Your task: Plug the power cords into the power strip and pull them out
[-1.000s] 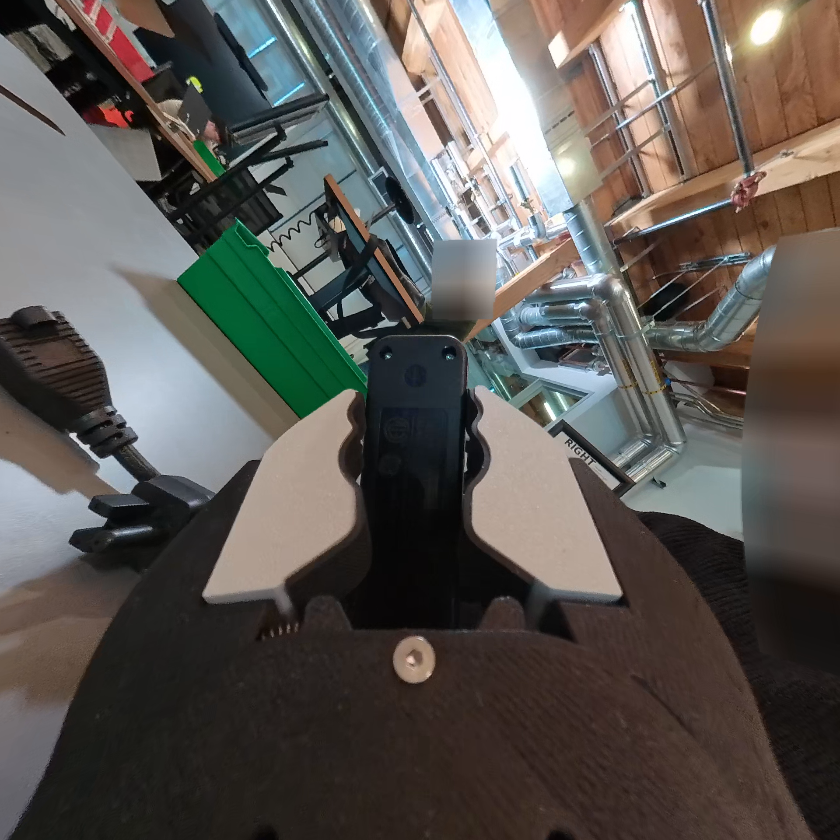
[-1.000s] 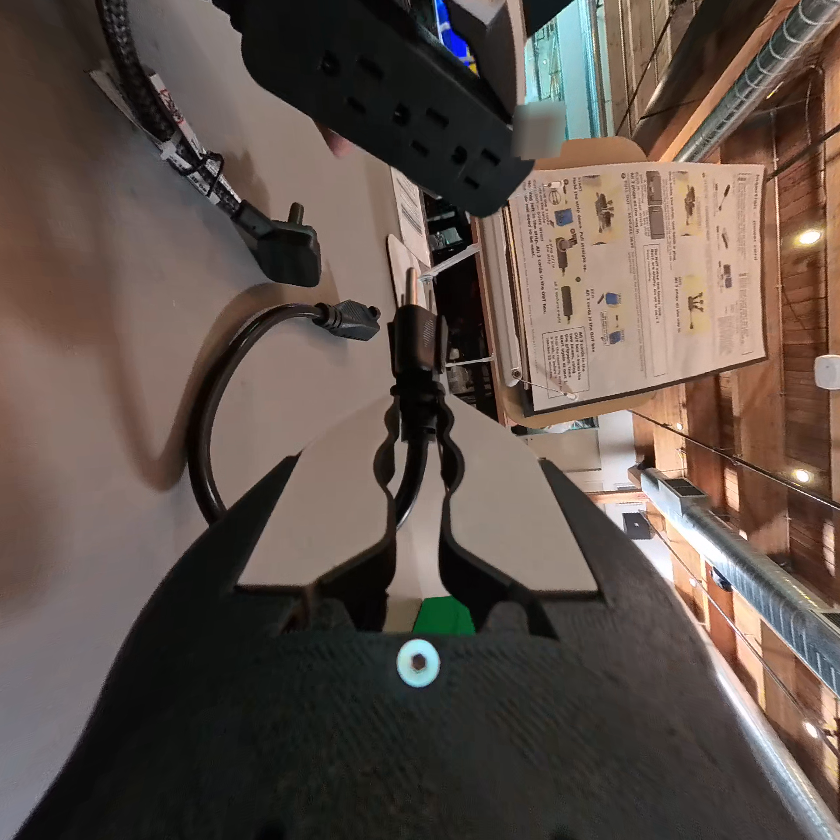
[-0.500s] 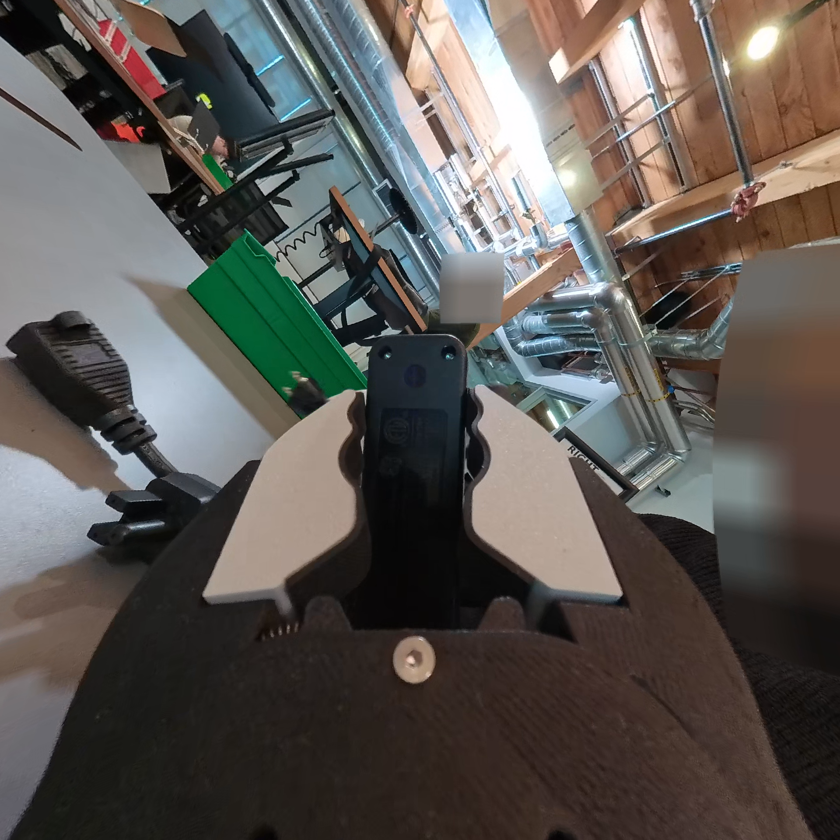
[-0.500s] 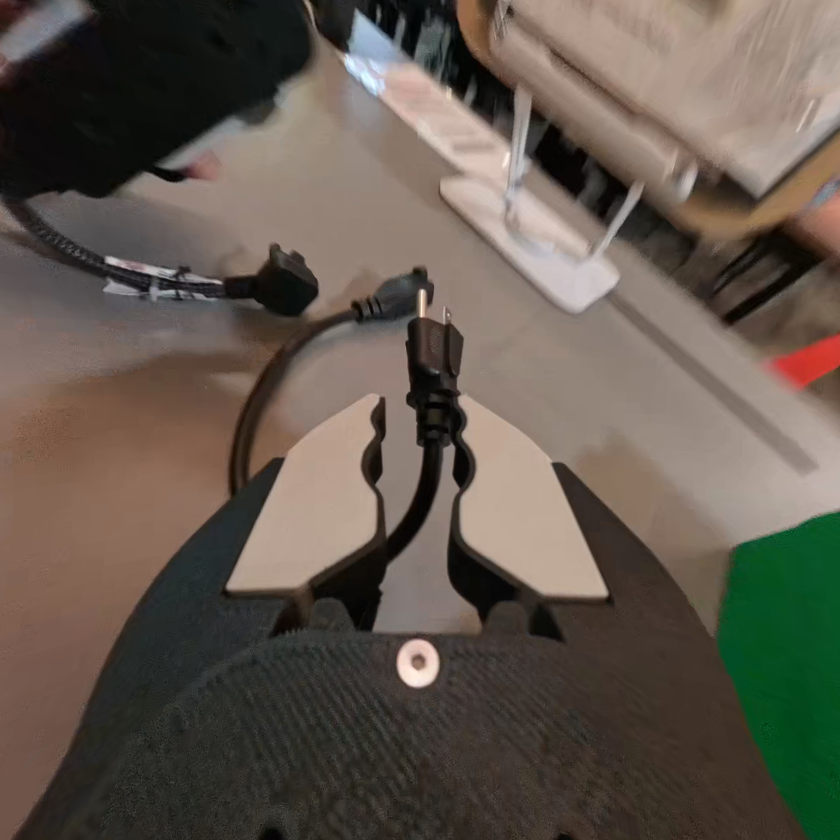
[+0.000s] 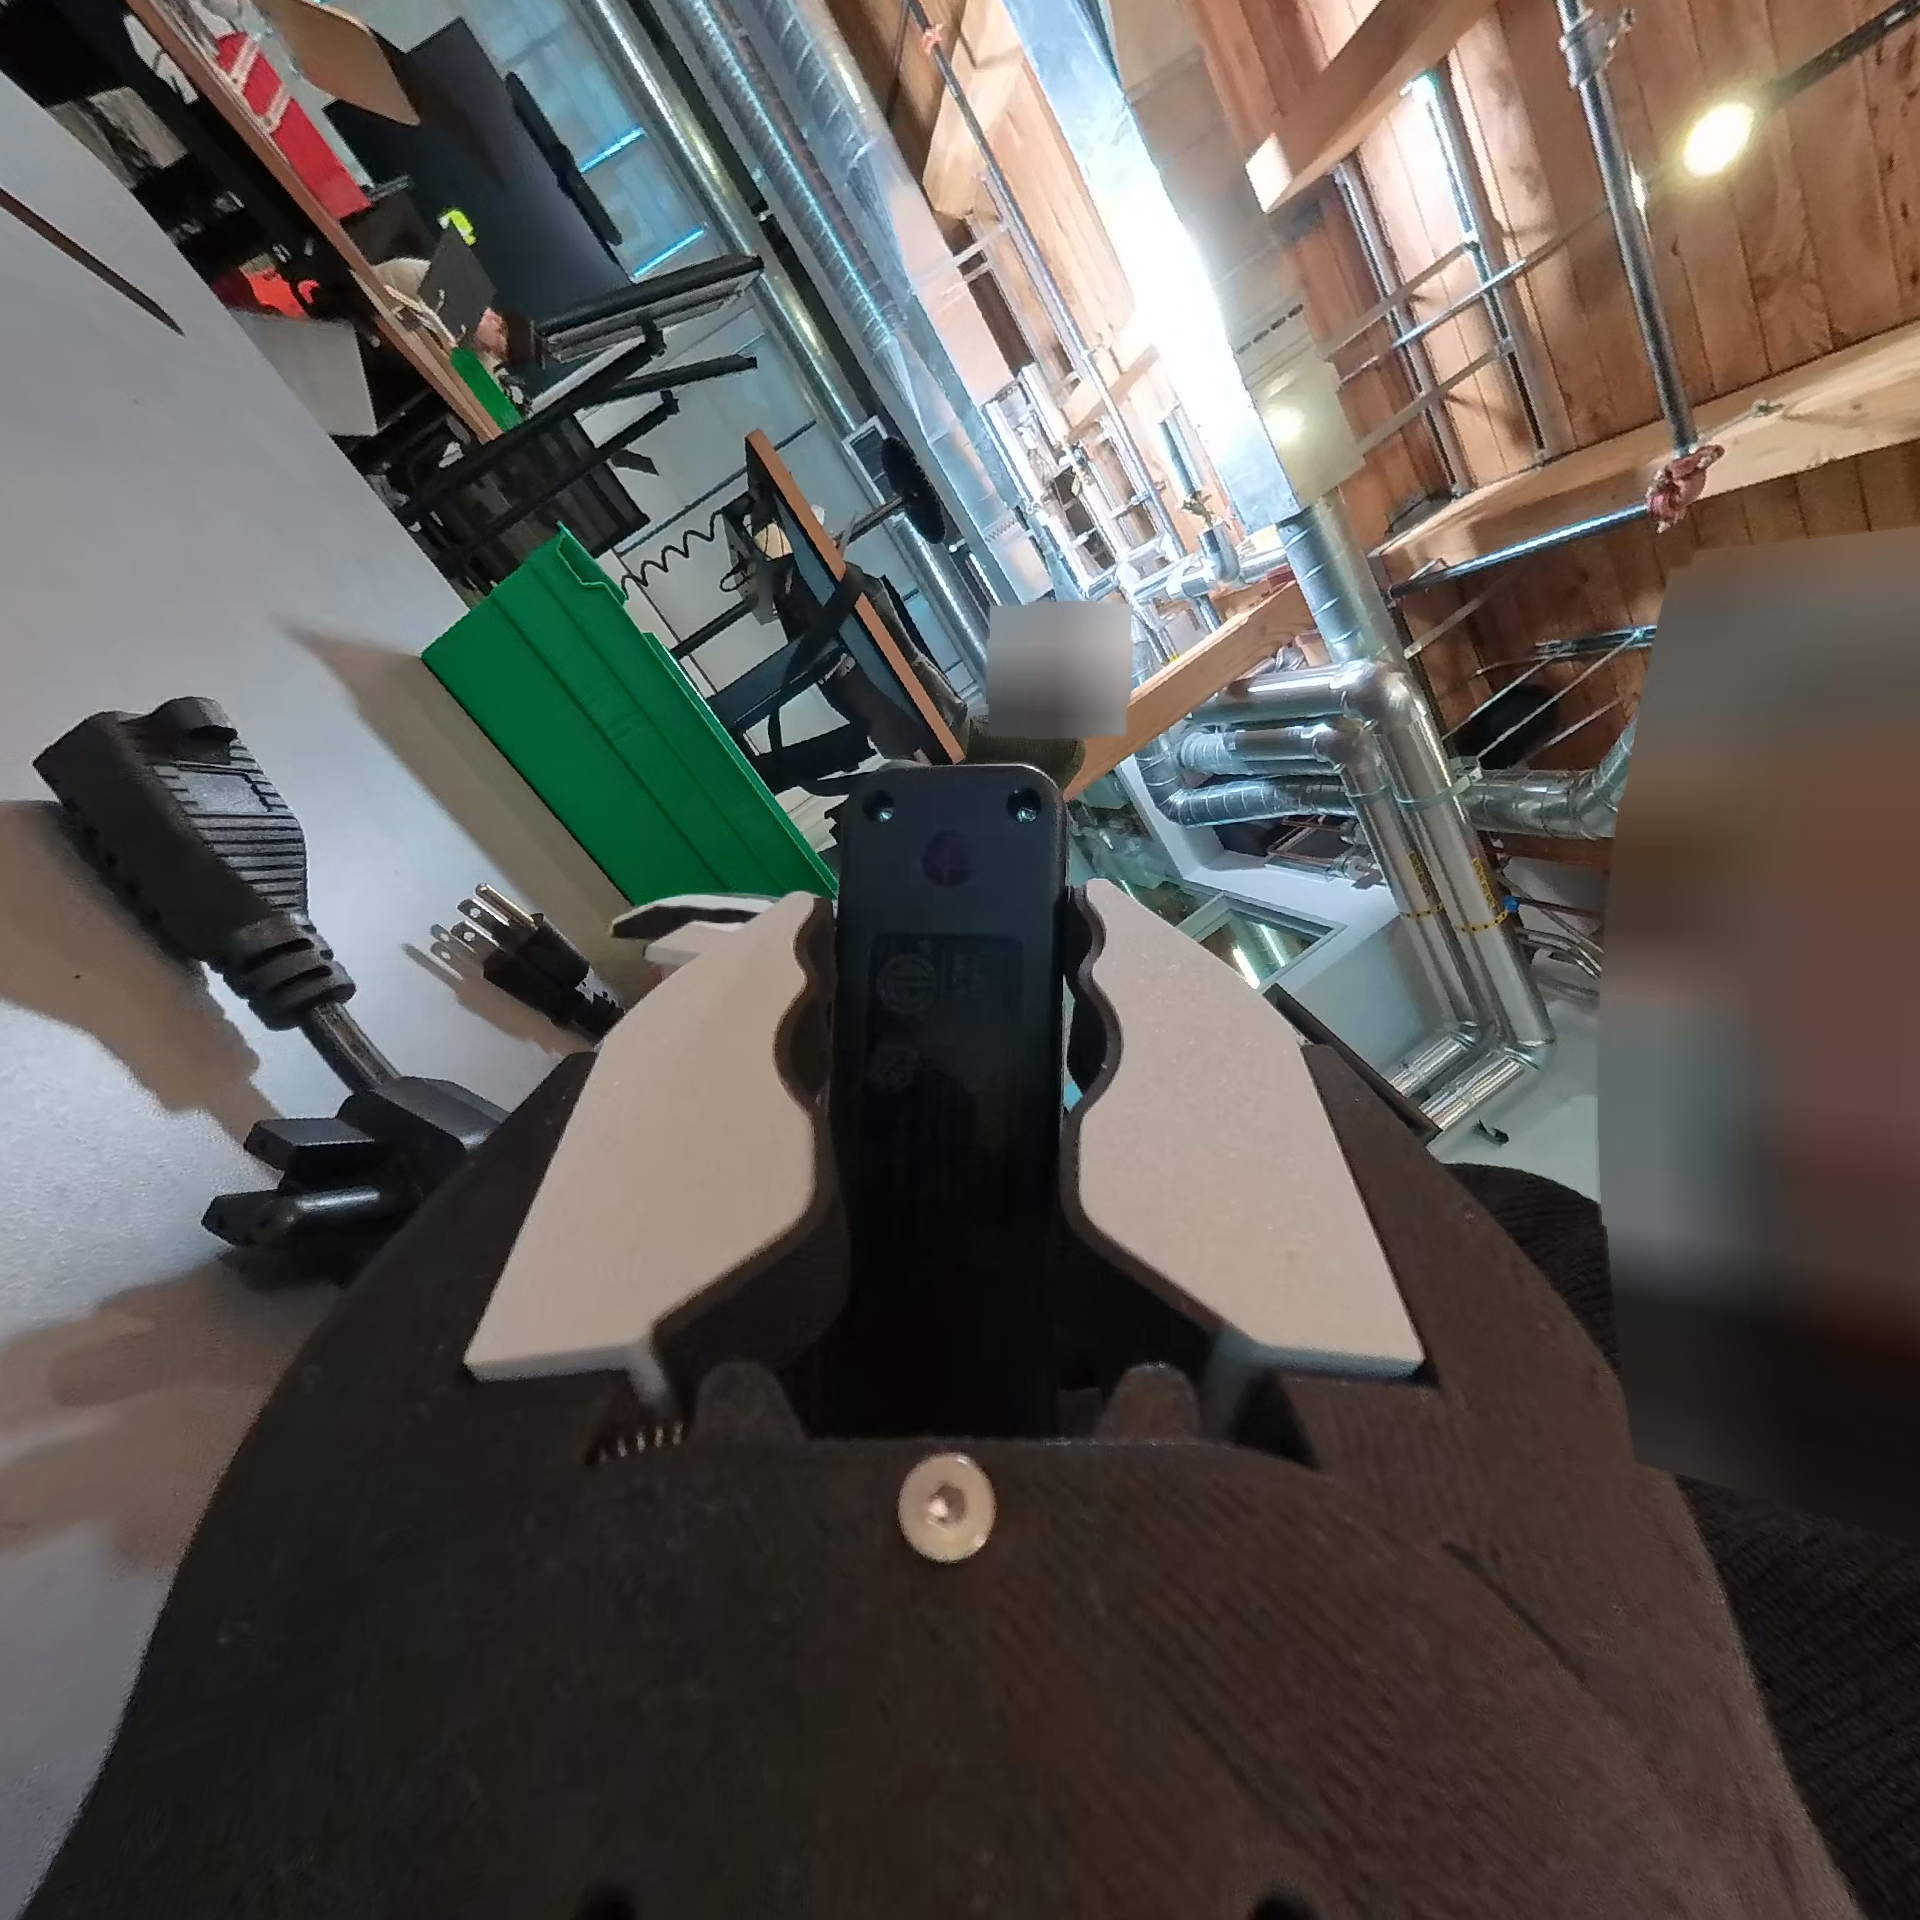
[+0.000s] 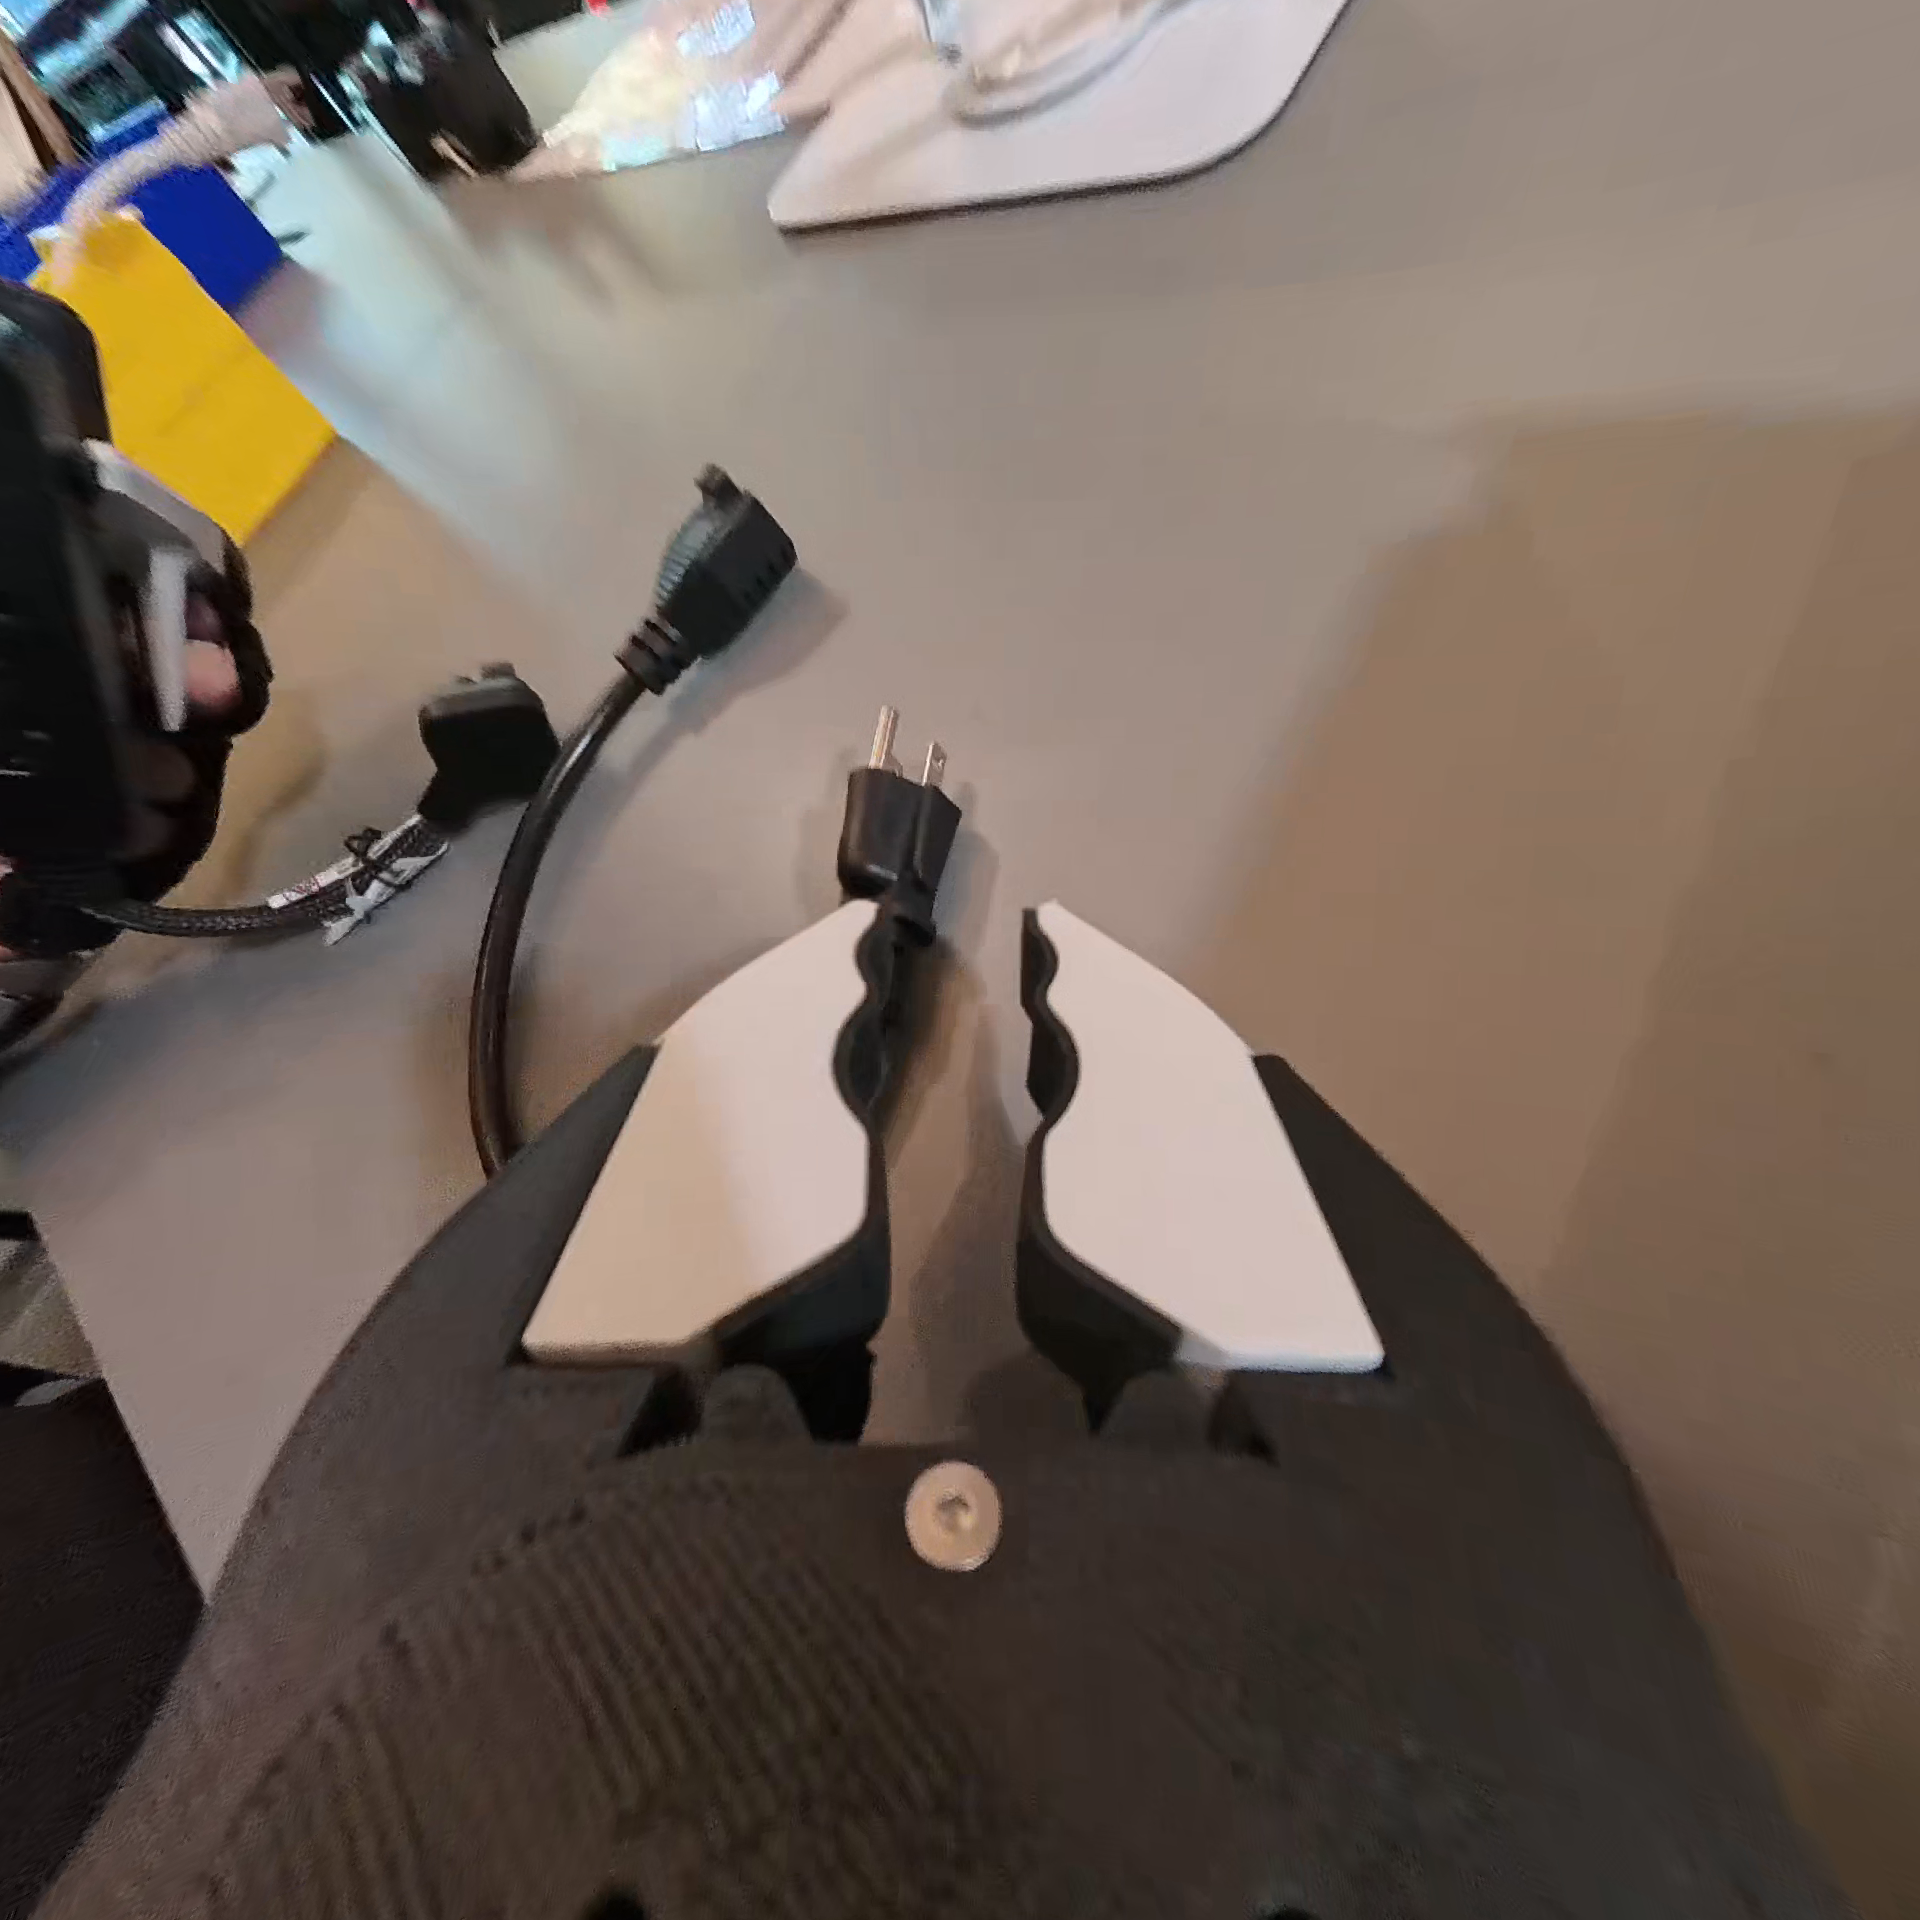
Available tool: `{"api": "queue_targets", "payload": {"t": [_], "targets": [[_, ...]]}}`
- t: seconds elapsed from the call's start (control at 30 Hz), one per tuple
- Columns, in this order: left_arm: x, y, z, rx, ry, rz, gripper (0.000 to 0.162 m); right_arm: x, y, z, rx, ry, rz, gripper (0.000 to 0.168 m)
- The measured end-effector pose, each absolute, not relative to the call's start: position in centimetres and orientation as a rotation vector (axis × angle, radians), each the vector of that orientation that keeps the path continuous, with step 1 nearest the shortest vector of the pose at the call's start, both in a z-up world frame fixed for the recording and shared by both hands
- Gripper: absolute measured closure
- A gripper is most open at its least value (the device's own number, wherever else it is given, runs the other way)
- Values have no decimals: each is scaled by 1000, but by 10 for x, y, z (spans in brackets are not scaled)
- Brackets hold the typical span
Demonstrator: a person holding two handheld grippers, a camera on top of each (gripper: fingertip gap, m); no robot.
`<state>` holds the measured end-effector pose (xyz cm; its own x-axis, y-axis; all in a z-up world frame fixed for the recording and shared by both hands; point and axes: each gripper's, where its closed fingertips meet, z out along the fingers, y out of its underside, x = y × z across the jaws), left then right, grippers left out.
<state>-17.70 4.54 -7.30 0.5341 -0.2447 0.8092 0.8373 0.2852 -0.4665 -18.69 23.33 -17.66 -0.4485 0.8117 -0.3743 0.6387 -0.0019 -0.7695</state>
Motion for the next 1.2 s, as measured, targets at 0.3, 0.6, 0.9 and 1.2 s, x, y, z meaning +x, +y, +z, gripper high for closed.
{"api": "queue_targets", "payload": {"t": [0.3,0.6,0.9,1.2], "targets": [[-176,48,-74,-1049,-678,-811,118,-183,213,-192,-1535,-2212,1309,140],[-167,57,-76,-1112,-658,-815,117,-195,197,-193,-1468,-2315,1346,147],[-160,67,-78,-1159,-661,-804,118,-178,171,-126,-896,-2118,1462,147],[-159,73,-80,-1125,-698,-849,118,-147,138,-106,-499,-2051,1380,148]]}}
